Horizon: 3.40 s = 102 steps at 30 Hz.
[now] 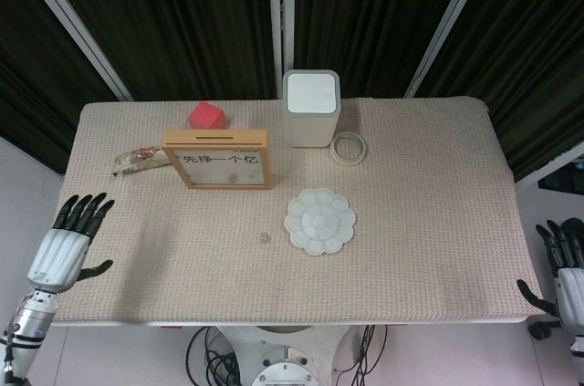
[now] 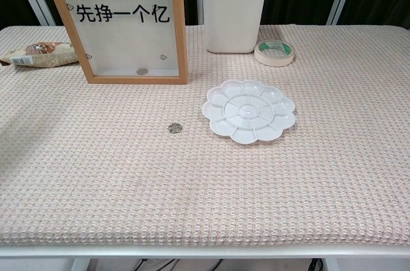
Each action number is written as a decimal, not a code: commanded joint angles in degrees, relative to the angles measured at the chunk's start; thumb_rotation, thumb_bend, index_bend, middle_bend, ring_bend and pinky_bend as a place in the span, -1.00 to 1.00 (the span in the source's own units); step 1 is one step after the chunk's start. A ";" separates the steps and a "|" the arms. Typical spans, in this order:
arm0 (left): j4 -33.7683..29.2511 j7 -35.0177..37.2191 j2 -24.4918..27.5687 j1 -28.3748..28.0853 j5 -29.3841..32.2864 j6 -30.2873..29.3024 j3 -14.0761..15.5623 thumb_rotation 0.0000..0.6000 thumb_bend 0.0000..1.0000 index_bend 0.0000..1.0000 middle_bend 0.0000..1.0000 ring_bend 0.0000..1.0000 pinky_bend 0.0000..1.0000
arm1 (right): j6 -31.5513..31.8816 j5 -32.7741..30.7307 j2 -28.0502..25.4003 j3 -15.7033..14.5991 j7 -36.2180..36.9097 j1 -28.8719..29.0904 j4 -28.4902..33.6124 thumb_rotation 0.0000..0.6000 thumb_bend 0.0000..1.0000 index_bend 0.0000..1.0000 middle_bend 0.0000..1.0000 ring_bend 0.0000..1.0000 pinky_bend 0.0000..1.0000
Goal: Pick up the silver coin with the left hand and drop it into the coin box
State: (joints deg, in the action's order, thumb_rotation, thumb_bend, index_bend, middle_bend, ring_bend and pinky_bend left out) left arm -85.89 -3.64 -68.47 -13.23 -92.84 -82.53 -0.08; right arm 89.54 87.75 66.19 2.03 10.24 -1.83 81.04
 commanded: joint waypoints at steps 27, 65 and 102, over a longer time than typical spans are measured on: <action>9.83 -3.28 -28.58 -18.72 -1.00 19.89 -4.30 1.00 -0.89 -1.00 -1.00 -1.00 -0.92 | -1.41 -2.58 -1.13 0.46 1.45 -0.59 -0.47 1.00 -0.65 -1.00 -1.00 -1.00 -1.00; 27.83 6.06 -40.95 -23.79 3.20 20.45 -3.62 1.00 -0.55 -0.25 -1.00 -1.00 -0.94 | -4.87 -4.32 -0.93 0.98 3.19 0.41 -1.98 1.00 -0.65 -1.00 -1.00 -1.00 -1.00; 31.88 7.65 -43.16 -25.02 5.30 22.30 -2.74 1.00 -0.33 -0.20 -1.00 -1.00 -0.95 | -5.75 -4.83 -0.55 1.02 4.06 0.47 -3.22 1.00 -0.65 -1.00 -1.00 -1.00 -1.00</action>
State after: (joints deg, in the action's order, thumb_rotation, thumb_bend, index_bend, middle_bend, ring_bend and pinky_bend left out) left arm -54.10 3.90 -111.56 -38.22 -87.54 -60.24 -2.83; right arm 83.80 82.92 65.64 3.06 14.31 -1.35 77.82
